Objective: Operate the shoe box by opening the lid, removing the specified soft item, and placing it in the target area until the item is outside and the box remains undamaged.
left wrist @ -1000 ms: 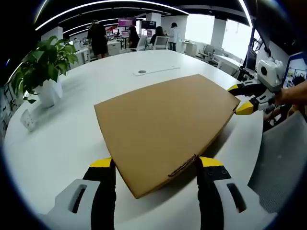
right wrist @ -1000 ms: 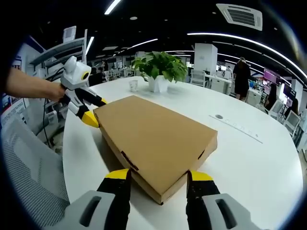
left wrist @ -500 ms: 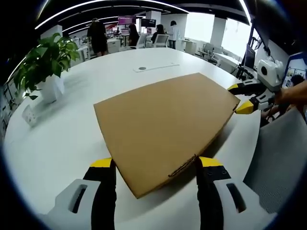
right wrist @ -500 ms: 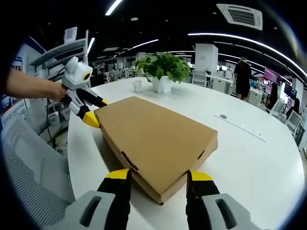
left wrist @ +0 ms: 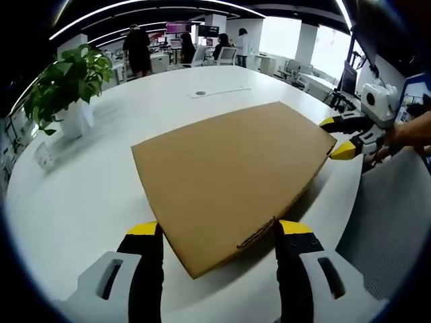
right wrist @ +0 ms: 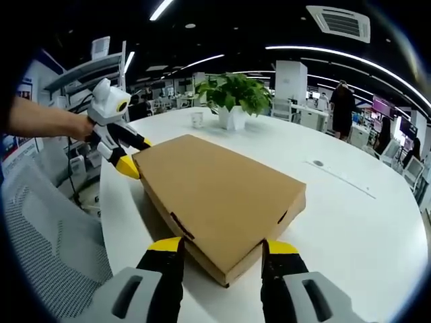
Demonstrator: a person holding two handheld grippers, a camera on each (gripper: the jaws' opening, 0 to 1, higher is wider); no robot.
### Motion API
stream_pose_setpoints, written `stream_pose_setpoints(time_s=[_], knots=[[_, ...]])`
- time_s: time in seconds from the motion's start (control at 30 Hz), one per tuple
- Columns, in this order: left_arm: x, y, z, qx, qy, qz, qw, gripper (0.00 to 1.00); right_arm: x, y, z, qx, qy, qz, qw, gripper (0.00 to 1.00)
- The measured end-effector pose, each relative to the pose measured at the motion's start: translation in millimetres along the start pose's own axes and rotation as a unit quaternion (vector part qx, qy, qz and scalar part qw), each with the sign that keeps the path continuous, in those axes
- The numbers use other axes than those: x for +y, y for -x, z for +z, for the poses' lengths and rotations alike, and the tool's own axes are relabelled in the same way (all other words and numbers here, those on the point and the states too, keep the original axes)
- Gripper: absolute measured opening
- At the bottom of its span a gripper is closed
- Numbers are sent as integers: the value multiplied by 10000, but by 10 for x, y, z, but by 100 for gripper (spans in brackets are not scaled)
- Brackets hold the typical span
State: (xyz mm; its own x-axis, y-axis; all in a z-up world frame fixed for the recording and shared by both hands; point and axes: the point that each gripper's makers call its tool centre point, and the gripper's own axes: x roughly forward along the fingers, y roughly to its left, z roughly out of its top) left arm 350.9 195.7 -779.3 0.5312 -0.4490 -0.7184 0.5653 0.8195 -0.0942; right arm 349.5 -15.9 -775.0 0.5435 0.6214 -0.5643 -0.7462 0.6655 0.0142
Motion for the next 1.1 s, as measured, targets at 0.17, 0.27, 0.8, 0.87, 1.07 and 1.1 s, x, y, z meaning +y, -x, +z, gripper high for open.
stream_pose_setpoints(time_s=[0.17, 0.27, 0.8, 0.87, 1.07, 1.1], knots=[[7, 35, -31, 15, -7, -7, 10000, 68, 48, 10, -3, 7, -3, 11, 10000, 42], [10, 43, -40, 25, -17, -16, 10000, 68, 65, 17, -5, 21, -9, 19, 10000, 42], [1, 86, -22, 60, 68, -118, 9999, 69, 83, 63, 56, -95, -222, 25, 9997, 42], [-3, 95, -14, 51, 92, -128, 9999, 70, 83, 76, 72, -137, -263, 31, 9996, 42], [-3, 155, 27, -33, 199, -208, 9996, 70, 88, 119, 137, -248, -416, 48, 9988, 43], [-2, 166, 38, -69, 232, -222, 9995, 70, 88, 130, 156, -287, -457, 47, 9985, 43]])
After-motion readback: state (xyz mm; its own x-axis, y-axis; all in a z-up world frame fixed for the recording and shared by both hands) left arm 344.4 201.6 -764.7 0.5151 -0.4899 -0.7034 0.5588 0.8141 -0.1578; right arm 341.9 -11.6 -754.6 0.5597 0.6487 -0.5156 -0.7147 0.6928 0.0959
